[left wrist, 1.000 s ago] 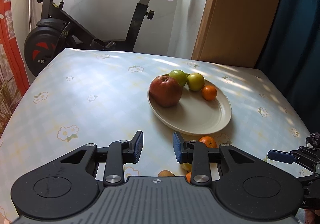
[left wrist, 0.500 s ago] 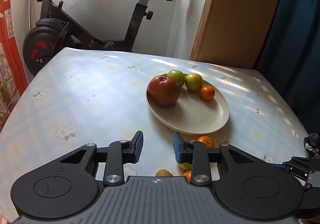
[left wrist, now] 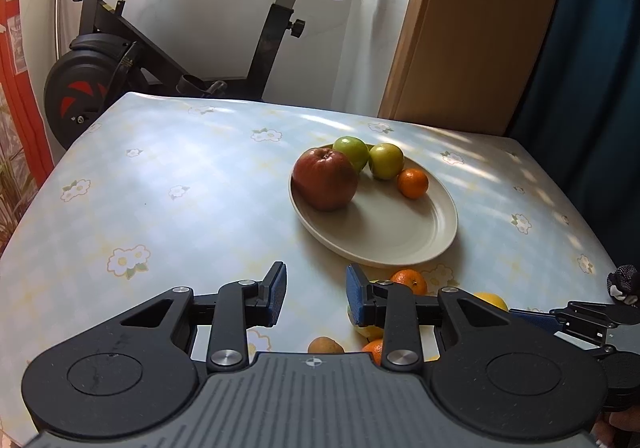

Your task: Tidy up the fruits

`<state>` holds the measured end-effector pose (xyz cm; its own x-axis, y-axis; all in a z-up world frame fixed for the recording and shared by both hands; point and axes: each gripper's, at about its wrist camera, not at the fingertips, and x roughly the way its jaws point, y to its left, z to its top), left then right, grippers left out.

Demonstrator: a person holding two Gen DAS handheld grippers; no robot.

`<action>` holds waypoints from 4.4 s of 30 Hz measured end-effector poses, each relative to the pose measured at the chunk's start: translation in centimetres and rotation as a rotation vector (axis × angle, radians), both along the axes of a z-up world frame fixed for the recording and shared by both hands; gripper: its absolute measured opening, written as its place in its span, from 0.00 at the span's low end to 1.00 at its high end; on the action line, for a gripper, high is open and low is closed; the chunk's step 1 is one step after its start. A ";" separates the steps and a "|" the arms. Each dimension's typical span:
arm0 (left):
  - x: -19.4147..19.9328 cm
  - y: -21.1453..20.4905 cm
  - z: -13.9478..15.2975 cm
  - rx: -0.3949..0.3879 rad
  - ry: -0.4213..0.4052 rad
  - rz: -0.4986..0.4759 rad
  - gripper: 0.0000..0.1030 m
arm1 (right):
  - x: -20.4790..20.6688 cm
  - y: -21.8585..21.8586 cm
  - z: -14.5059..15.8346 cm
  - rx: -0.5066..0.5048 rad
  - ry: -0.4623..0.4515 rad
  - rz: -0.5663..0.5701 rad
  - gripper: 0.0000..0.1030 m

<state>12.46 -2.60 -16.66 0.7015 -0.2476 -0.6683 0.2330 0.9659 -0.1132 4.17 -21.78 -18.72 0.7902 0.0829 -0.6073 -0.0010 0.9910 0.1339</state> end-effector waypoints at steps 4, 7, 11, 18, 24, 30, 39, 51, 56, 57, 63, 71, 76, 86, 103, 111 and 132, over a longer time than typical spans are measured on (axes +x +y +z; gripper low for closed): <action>0.1 0.0 -0.1 -0.020 0.017 -0.016 0.33 | 1.5 0.3 0.5 -0.024 -0.030 -0.002 0.46; 0.2 0.0 -0.3 -0.017 0.028 -0.010 0.33 | 2.8 0.6 0.8 -0.046 -0.045 -0.001 0.45; 0.3 0.1 -0.3 -0.021 0.035 -0.006 0.33 | 3.6 0.3 1.5 -0.044 -0.072 -0.015 0.45; 0.7 -0.8 -0.5 -0.041 0.066 -0.048 0.33 | 1.3 -1.0 1.4 -0.053 -0.061 0.010 0.45; 0.6 -3.3 -0.9 -0.008 0.073 -0.141 0.33 | -0.2 -1.5 -0.1 -0.070 -0.011 0.038 0.45; 0.4 -4.7 -1.8 -0.044 0.146 -0.216 0.32 | 0.3 -0.9 -1.2 -0.117 0.019 0.079 0.45; 2.2 -5.8 -3.6 -0.106 0.242 -0.250 0.31 | 1.3 -0.4 -1.7 -0.174 0.041 0.142 0.45; 4.7 -7.5 -3.5 -0.193 0.249 -0.307 0.30 | 1.6 -1.6 -1.2 -0.143 -0.012 0.158 0.47; 5.6 -8.2 -3.6 -0.218 0.260 -0.312 0.30 | 1.8 -2.0 -1.2 -0.115 -0.035 0.150 0.46; 5.7 -8.4 -3.6 -0.220 0.259 -0.311 0.30 | 1.8 -2.0 -1.2 -0.113 -0.036 0.148 0.46; 6.5 -8.5 -3.7 -0.243 0.259 -0.293 0.30 | 2.1 -2.7 -1.9 -0.056 -0.051 0.122 0.46; 6.6 -8.6 -3.7 -0.226 0.231 -0.296 0.30 | 1.9 -3.3 -2.4 0.027 -0.098 0.092 0.44; 6.6 -8.5 -3.7 -0.217 0.226 -0.300 0.30 | 1.7 -3.5 -1.9 0.037 -0.117 0.091 0.44; 7.1 -8.2 -4.1 -0.242 0.257 -0.300 0.31 | 3.0 -3.0 -1.9 -0.030 -0.042 0.116 0.47; 7.5 -7.0 -0.4 -0.244 0.132 -0.292 0.31 | 4.6 -2.5 1.9 -0.021 -0.121 0.149 0.44; 12.6 -6.4 -0.2 -0.207 0.141 -0.229 0.31 | 11.4 -2.2 2.9 -0.047 -0.093 0.143 0.43; 18.4 -6.8 -2.0 -0.159 0.200 -0.190 0.29 | 15.5 -3.4 1.8 0.007 -0.041 0.143 0.36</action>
<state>30.82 -9.41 -18.63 0.4916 -0.4740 -0.7305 0.3654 0.8737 -0.3210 19.71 -25.20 -16.89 0.7938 0.2007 -0.5741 -0.1478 0.9794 0.1379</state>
